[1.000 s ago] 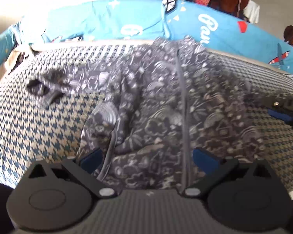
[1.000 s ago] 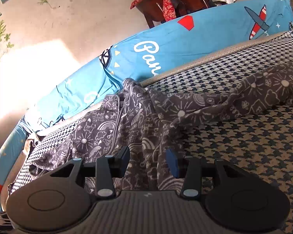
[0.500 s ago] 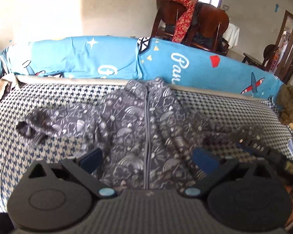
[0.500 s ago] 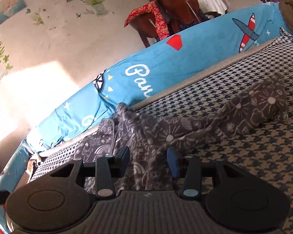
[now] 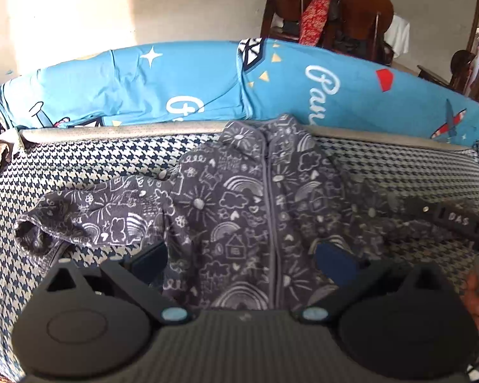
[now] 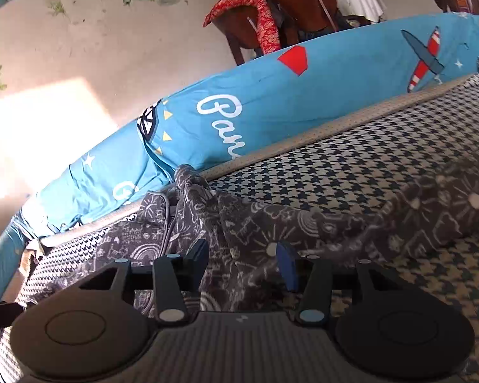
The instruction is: Fold clothes
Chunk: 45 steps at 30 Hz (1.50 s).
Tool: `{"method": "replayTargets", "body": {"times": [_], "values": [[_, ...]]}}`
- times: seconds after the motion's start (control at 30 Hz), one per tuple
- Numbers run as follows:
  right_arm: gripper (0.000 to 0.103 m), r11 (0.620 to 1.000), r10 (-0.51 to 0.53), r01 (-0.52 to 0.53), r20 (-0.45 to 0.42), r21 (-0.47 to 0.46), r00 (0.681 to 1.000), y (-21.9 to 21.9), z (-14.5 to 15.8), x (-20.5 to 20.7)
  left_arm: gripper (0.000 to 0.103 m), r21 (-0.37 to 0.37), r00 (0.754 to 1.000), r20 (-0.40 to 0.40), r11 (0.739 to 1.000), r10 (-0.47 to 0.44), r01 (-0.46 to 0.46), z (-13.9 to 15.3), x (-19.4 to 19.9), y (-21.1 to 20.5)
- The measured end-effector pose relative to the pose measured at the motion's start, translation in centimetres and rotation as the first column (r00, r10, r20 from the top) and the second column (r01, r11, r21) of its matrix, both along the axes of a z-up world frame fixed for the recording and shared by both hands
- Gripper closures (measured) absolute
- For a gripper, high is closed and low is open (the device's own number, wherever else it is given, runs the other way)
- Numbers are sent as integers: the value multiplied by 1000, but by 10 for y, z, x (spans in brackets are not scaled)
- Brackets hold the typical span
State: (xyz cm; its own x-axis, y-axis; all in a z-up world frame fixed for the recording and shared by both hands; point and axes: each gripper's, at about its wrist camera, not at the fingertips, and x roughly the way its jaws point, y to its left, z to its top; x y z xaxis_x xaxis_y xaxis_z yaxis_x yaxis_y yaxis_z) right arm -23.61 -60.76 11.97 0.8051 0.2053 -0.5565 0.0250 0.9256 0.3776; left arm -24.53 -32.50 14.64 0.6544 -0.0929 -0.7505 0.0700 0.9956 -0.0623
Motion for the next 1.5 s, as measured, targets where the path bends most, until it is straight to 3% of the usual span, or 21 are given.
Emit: {"method": "replayTargets", "body": {"times": [0.2,0.3,0.47,0.57,0.63,0.87,1.2,1.27,1.5], "values": [[55,999,10,-10,-9,-48,1000,5,-6,33,0,5,999,-31,1000,20,-20,-30,40,5],[47,999,-2,1,-16,-47,1000,3,-14,52,0,12,999,-36,999,35,-34,-45,61,5],[45,999,-34,34,-24,-3,999,-3,-27,81,0,8,998,-45,999,40,-39,-73,81,9],[44,999,-49,49,-41,21,998,-5,-35,98,0,24,993,-98,998,68,-66,-88,89,14],[44,999,-44,44,-41,16,998,-4,-39,108,0,-25,990,-126,998,60,-64,-92,93,19],[37,1000,-29,30,-64,11,998,3,-59,130,0,-57,985,-156,994,78,-88,-95,100,24],[30,997,-20,16,-54,-73,998,18,-74,142,0,-48,981,-174,994,88,-98,-100,104,25],[34,995,-3,-2,-54,-104,999,21,-75,142,0,-46,980,-176,994,89,-99,-102,104,25],[64,988,54,-63,-69,-144,996,27,-76,143,0,-24,980,-181,996,80,-86,-106,106,19]]}}
